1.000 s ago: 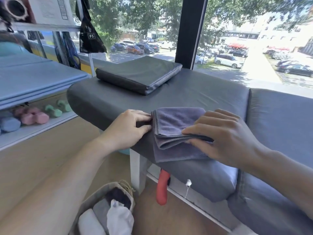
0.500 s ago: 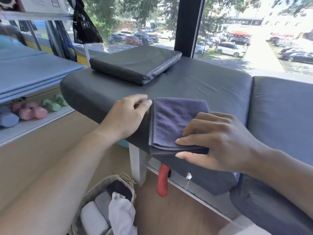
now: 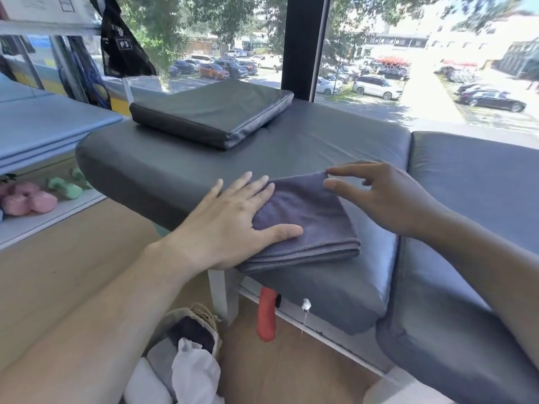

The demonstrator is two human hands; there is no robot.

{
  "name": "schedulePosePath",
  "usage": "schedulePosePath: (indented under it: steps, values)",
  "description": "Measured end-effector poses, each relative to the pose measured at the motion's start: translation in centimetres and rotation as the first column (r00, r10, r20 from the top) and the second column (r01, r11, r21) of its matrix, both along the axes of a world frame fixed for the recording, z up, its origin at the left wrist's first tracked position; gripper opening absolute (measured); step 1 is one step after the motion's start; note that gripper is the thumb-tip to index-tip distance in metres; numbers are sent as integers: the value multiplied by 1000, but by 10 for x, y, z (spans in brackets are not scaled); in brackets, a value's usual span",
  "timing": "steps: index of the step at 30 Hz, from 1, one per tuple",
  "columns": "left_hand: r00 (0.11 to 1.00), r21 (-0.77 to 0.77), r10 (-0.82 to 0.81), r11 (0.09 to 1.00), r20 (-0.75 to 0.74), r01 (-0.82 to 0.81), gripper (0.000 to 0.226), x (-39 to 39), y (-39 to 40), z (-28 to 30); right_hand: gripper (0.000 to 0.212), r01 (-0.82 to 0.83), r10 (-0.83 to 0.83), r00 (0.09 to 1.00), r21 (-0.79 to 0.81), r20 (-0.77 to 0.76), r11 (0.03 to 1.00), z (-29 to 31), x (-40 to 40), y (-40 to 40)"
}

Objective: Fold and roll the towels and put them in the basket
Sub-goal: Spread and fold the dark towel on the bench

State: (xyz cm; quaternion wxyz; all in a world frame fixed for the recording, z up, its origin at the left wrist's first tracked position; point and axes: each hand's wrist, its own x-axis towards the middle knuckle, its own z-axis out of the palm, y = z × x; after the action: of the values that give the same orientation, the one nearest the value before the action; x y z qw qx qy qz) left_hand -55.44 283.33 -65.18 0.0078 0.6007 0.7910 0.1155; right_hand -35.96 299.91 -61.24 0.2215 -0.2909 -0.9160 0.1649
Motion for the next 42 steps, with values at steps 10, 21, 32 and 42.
schedulePosePath:
  steps: [10,21,32,42]
  values:
    - [999,-17,41,999,29,-40,132,4,2,1,34,-88,104,994,-285,40,954,-16,-9,-2]
    - [915,92,190,967,357,-237,122,-26,5,16,72,-368,-55,859,-689,-509,624,-14,-10,2]
    - [603,457,-305,883,737,-112,45,-4,13,25,36,-414,-55,849,-726,-526,549,-4,-5,-2]
    - [201,389,-336,841,920,-377,27,19,23,26,18,-322,-230,830,-774,-508,545,-6,-7,-8]
